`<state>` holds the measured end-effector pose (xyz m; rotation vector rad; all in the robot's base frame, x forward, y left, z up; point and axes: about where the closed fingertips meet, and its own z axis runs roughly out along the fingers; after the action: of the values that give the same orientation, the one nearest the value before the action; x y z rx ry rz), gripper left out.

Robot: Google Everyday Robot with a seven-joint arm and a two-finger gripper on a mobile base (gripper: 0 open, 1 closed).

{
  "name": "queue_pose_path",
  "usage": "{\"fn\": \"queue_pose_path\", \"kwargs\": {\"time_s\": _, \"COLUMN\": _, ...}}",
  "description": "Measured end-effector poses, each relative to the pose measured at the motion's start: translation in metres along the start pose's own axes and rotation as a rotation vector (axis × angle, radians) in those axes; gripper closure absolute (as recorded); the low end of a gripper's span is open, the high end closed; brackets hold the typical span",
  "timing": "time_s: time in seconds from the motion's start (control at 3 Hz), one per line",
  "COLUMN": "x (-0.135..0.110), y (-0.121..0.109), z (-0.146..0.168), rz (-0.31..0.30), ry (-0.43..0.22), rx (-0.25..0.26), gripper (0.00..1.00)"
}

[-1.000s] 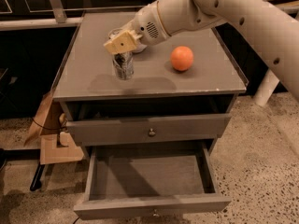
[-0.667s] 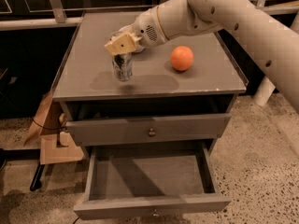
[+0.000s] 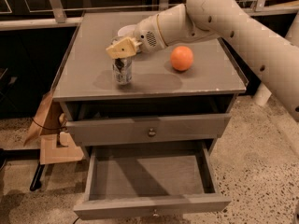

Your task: Pick redbull can from middle drawer and place on counter

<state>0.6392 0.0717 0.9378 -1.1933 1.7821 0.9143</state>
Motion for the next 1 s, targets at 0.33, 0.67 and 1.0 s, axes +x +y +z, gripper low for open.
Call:
{"fn": "queue_pose_path", "kwargs": {"time_s": 0.33, "x": 0.0, "y": 0.0, "z": 0.0, "rz": 0.0, "ry": 0.0, "rx": 0.0, "gripper": 1.0}}
{"fn": "queue_pose_path", "kwargs": {"time_s": 0.67, "x": 0.007, "y": 0.0, "z": 0.003, "rz": -0.004, "ry": 0.017, "rx": -0.003, "gripper": 1.0}}
{"fn": "queue_pose_path", "kwargs": {"time_s": 1.0, "x": 0.015, "y": 0.001, "z": 0.005, "rz": -0.015, "ry": 0.039, "rx": -0.003, "gripper": 1.0}}
